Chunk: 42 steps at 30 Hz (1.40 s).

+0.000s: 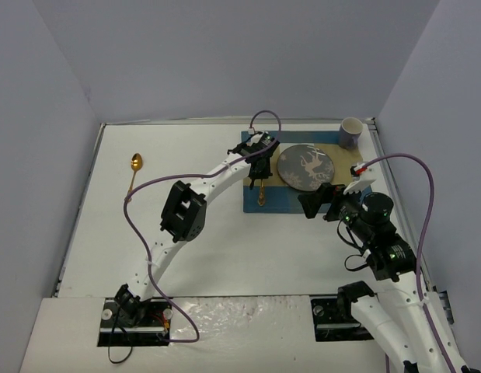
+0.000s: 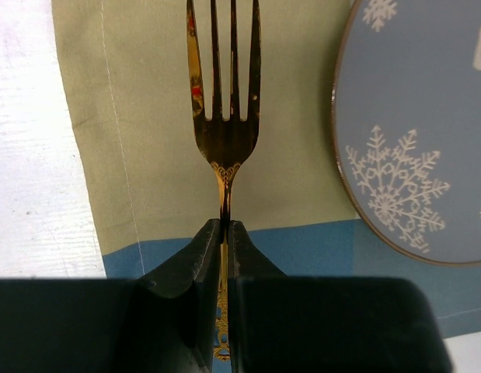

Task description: Set the dinner table for one person

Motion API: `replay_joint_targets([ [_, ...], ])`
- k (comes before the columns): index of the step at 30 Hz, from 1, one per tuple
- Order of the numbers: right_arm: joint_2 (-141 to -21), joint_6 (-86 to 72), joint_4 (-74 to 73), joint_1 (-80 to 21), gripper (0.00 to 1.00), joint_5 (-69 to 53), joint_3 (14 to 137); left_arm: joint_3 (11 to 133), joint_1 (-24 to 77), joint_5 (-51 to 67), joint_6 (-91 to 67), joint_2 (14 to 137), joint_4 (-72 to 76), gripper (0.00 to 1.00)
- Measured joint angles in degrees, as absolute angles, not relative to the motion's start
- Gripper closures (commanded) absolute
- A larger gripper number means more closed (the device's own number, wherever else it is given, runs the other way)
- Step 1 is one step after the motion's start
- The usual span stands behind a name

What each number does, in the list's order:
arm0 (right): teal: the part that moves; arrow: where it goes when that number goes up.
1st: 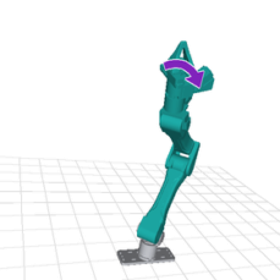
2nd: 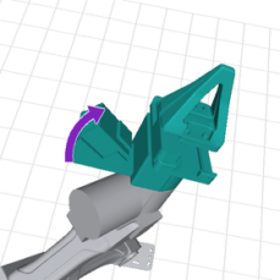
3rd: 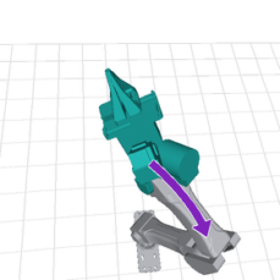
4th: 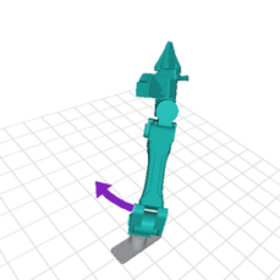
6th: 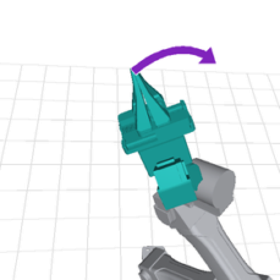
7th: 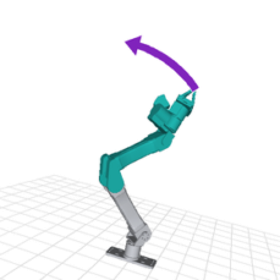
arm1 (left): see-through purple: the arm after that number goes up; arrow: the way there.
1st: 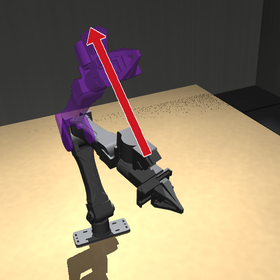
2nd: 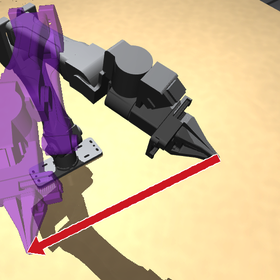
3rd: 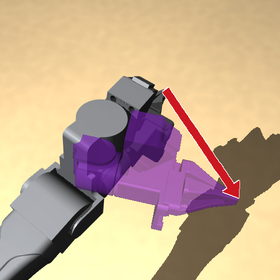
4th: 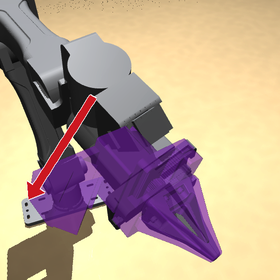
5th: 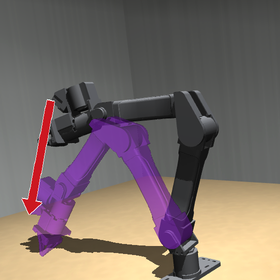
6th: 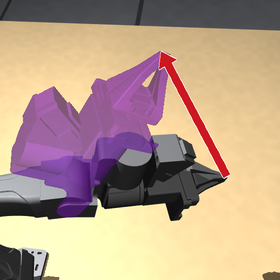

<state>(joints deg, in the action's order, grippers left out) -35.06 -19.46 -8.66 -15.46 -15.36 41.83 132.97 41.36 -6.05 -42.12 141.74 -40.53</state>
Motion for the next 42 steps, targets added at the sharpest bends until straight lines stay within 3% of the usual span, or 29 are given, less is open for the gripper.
replay_joint_targets([
  [14, -34.28, -19.46, -9.24, -15.46, 0.0, -15.16, 41.82, 132.99, 41.45, -7.03, -42.5, 143.7, -40.47, 1.0],
  [16, -34.28, -19.46, -9.28, -15.46, 0.0, -15.16, 41.82, 132.99, 41.45, -7.21, -42.65, 143.7, -40.48, 0.96],
  [30, -34.28, -19.44, -9.47, -15.46, 0.0, -14.96, 41.82, 132.94, 41.45, -7.57, -43.33, 143.7, -39.94, 0.64],
  [35, -34.26, -19.38, -9.84, -15.46, 0.0, -14.96, 41.82, 132.64, 41.4, -7.7, -42.48, 143.45, -40.11, 0.43],
  [37, -34.27, -19.26, -10.02, -15.46, 0.0, -14.96, 41.82, 130.87, 41.24, -8.11, -41.73, 142.2, -39.91, 0.28],
  [42, -34.35, -18.77, -10.32, -15.46, 0.0, -14.99, 41.82, 120.26, 39.3, -9.23, -37.89, 132.32, -39.72, 0.12],
])
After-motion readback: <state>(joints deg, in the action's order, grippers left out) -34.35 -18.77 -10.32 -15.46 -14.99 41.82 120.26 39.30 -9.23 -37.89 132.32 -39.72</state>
